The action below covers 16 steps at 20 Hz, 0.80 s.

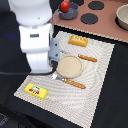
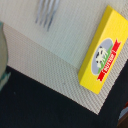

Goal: Interact with the objects in diverse but meaningful ways.

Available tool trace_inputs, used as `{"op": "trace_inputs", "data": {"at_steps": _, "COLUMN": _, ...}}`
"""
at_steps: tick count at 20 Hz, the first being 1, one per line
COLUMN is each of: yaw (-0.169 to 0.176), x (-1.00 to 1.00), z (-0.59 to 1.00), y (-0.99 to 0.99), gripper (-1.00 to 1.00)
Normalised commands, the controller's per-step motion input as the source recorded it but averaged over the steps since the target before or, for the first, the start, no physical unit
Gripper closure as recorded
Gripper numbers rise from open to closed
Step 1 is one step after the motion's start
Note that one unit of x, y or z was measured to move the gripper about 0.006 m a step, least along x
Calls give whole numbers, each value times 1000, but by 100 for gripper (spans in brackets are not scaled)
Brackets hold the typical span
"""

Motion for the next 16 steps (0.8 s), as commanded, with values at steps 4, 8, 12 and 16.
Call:
{"op": "trace_inputs", "data": {"at_steps": 4, "yaw": -104, "x": 666, "z": 9, "y": -483, "gripper": -100}}
{"op": "trace_inputs", "data": {"at_steps": 8, "yaw": -99, "x": 450, "z": -91, "y": -438, "gripper": -100}}
{"op": "trace_inputs", "data": {"at_steps": 12, "yaw": -79, "x": 274, "z": -211, "y": -503, "gripper": -100}}
{"op": "trace_inputs", "data": {"at_steps": 16, "yaw": -28, "x": 32, "z": -271, "y": -374, "gripper": -100}}
